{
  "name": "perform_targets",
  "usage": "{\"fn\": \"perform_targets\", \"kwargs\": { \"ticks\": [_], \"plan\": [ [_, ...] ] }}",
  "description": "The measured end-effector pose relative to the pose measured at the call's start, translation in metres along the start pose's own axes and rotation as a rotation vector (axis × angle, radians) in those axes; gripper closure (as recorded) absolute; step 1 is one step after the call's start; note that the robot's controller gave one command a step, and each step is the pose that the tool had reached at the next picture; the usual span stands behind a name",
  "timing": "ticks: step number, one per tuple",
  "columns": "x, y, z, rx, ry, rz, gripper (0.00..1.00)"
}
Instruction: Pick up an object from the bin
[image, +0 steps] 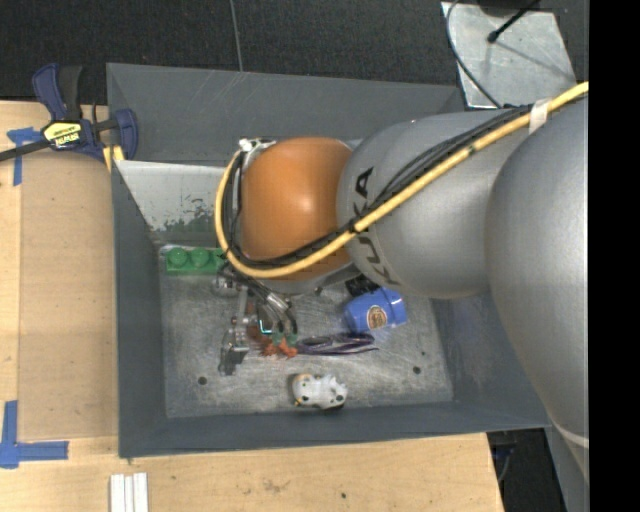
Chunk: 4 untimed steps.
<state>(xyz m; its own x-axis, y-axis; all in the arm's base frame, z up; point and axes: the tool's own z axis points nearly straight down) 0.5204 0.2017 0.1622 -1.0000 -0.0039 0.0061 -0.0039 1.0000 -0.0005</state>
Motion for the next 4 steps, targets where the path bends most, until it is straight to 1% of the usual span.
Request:
{"fn": "perform_targets", "kwargs": {
  "ticks": [1,2,3,4],
  "plan": [
    [-0.002,-0.001,-0.005,-0.002,-0.008,0.004,0.00],
    [-0.017,-0.042,0.050,-0.004,-0.012,0.080,0.00],
    [-0.019,-0.077,0.053,-0.001,-0.004,0.347,0.00],
    [-0.021,-0.105,0.055,-0.001,-0.007,0.263,0.00]
  ]
}}
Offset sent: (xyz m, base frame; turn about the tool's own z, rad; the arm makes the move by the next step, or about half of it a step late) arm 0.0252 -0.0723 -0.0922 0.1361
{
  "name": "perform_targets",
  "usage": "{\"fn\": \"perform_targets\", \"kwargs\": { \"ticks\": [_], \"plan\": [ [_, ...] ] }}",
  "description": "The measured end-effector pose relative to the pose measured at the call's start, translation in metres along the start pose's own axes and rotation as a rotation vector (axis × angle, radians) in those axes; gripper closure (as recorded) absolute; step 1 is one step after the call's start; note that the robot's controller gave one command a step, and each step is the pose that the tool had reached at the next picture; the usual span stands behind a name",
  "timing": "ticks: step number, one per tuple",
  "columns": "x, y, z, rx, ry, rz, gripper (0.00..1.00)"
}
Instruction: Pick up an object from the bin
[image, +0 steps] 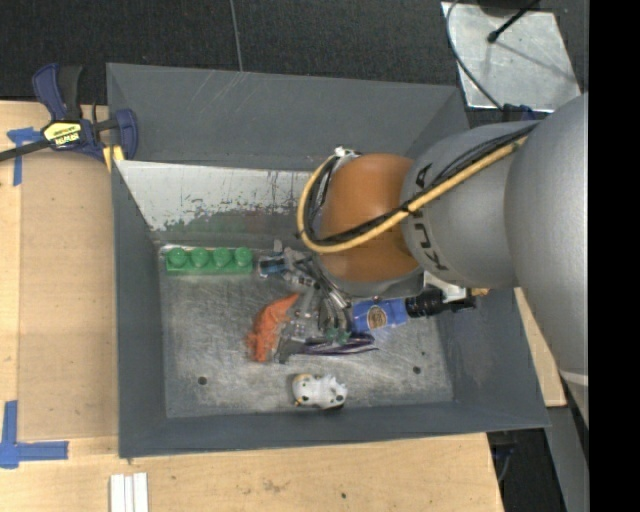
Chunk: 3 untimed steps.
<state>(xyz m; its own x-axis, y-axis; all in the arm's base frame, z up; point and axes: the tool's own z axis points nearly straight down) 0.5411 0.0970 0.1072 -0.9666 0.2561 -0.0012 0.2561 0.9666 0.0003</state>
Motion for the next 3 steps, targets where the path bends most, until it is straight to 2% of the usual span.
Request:
{"fn": "perform_targets", "kwargs": {
  "ticks": [1,2,3],
  "plan": [
    [-0.0047,0.0020,0.0231,0.001,0.004,0.305,0.00],
    [-0.0131,0.0084,0.0310,-0.001,-0.015,0.128,1.00],
    [-0.0131,0.0086,0.0309,-0.001,-0.015,0.128,1.00]
  ]
}}
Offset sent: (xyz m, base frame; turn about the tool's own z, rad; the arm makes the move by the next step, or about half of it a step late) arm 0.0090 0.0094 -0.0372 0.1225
